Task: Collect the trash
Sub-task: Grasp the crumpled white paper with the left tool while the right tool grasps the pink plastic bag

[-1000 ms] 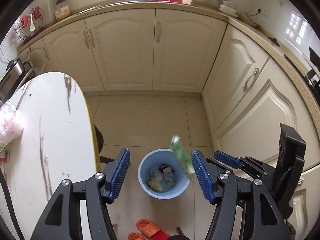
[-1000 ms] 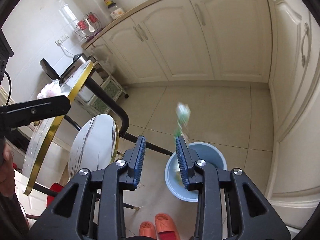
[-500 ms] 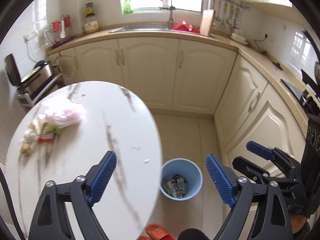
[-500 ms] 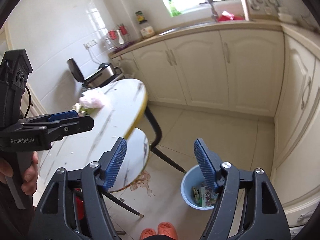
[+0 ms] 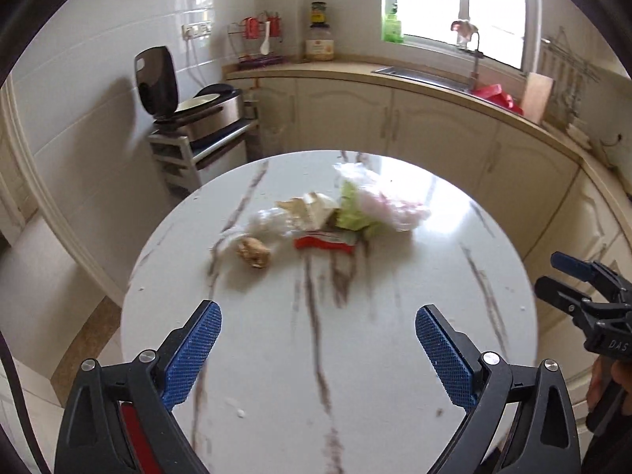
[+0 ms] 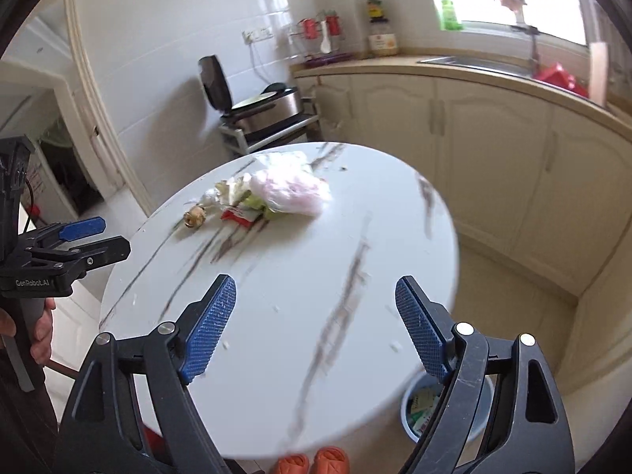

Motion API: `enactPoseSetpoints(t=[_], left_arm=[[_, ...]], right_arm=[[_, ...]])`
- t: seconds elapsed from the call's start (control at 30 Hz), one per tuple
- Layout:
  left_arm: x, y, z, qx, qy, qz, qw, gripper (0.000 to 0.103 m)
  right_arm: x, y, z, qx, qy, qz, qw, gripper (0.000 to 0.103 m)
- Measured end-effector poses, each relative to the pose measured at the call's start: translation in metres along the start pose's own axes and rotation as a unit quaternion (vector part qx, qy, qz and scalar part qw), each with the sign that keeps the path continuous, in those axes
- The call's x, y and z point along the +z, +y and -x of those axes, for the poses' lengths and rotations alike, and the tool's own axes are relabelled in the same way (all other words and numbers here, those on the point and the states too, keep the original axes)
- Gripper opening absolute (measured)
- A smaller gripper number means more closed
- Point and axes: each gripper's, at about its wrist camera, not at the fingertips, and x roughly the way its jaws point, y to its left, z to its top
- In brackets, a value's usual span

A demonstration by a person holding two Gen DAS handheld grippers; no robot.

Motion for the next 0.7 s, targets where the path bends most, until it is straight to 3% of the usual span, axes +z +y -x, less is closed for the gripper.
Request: enactPoseSetpoints(t=[0.27, 0.47, 0.53, 0.6, 0.7], left_arm=[[0.014, 0.062, -0.045, 0.045, 0.039, 0.044, 0.9972, 0.097], [0.037, 0.070, -0.081, 0.021, 0.060, 0.042, 0.9971, 0.097], [0.045, 0.060, -0.091, 0.014, 0.063, 0.031, 0.9974, 0.097], [0.055, 0.056, -0.103, 0.002, 0.066, 0.016, 0.9977, 0.097], [0.066, 0.036, -0.120, -0.010, 0.076, -0.004, 0.9971, 0.097]], right_arm=[[0.051, 0.035, -0.103, -0.005, 0.039, 0.085, 0.996, 0.089], [0.078, 0.048, -0.163, -0.014, 0.058, 0.156, 0.986, 0.088], [0.082, 0.046, -0.176, -0.006, 0.067, 0.159, 0.985, 0.083], [0.084, 0.039, -0.187, 0.014, 0.079, 0.146, 0.986, 0.071], [0.084, 0.034, -0.182, 0.038, 0.070, 0.145, 0.986, 0.063]])
